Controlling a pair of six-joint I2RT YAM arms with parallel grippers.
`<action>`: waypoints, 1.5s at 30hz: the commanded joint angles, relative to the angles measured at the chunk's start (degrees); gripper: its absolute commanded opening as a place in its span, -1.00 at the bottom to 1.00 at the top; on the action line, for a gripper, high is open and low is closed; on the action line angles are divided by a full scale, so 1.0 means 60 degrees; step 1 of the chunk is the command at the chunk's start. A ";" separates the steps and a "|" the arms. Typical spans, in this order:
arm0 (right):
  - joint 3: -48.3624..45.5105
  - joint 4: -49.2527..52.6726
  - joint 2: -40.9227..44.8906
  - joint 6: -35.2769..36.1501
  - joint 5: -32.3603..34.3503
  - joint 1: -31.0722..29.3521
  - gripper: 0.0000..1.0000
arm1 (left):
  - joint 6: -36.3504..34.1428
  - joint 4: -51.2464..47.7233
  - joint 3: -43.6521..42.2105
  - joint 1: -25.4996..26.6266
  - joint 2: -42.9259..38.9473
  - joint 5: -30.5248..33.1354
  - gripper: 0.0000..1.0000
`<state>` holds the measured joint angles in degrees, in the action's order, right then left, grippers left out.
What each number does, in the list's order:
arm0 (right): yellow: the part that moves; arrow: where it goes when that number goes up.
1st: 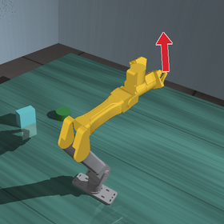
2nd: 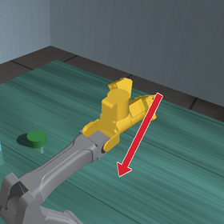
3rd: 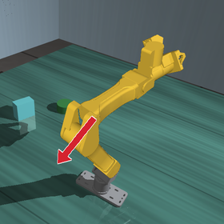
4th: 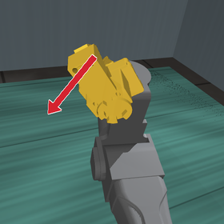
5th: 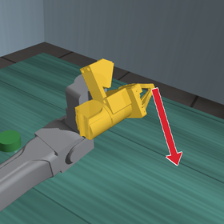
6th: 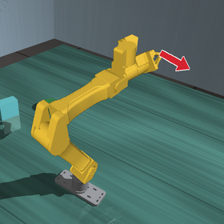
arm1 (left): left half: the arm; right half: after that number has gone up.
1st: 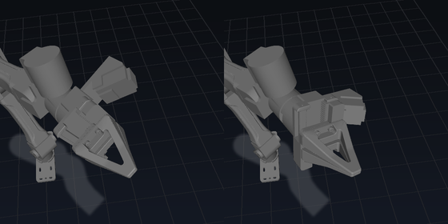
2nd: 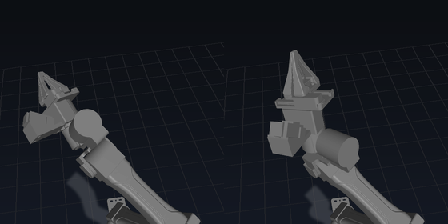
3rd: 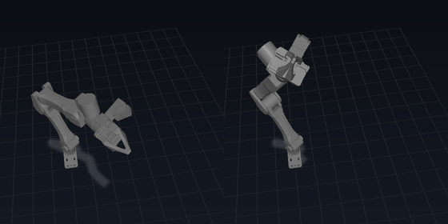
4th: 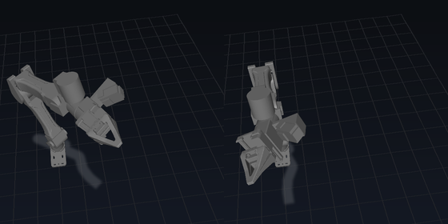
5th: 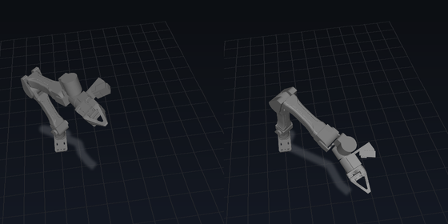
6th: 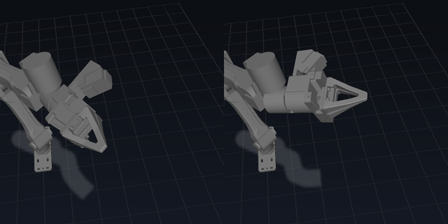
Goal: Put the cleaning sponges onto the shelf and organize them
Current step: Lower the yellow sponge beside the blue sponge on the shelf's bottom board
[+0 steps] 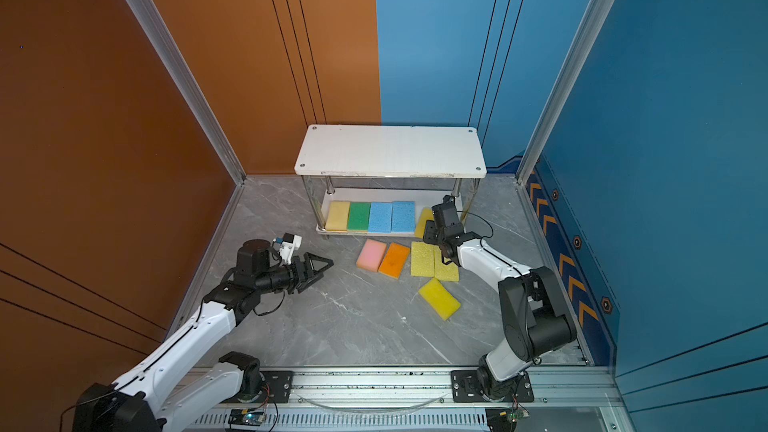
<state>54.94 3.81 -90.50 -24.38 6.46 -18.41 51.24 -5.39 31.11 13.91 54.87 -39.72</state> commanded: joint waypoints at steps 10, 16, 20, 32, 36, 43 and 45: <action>-0.1214 -0.0153 0.2111 -0.1161 -0.1225 0.0013 0.15 | 0.0010 0.0206 -0.0177 -0.0070 -0.0135 -0.0122 0.56; -0.2073 -0.1012 0.2084 -0.2719 -0.3982 0.0552 -0.02 | 0.0070 0.0414 -0.0264 -0.0085 -0.0021 -0.0148 0.56; -0.2296 -0.1495 0.2054 -0.3163 -0.4358 0.0694 -0.37 | 0.0069 0.0432 -0.0270 -0.0078 -0.0004 -0.0164 0.55; -0.2043 -0.2441 0.0429 -0.3596 -0.4241 0.0802 -0.98 | 0.0047 0.0297 -0.0379 -0.0221 -0.0179 -0.0206 0.55; -0.1855 -0.2492 0.0080 -0.3541 -0.3885 0.0824 -1.00 | 0.0013 0.0234 -0.0345 -0.0267 -0.0162 -0.0218 0.55; -0.1543 -0.2327 -0.0304 -0.3377 -0.3311 0.0861 -1.00 | -0.0015 0.0204 -0.0336 -0.0306 -0.0115 -0.0221 0.55; -0.1513 -0.2264 -0.0286 -0.3321 -0.3111 0.0858 -1.00 | -0.0030 0.0191 -0.0344 -0.0308 -0.0110 -0.0220 0.55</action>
<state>44.12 -9.67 -91.83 -45.01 -15.51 -13.69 51.86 -3.68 29.63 12.64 54.72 -39.97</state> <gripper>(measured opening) 0.047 0.775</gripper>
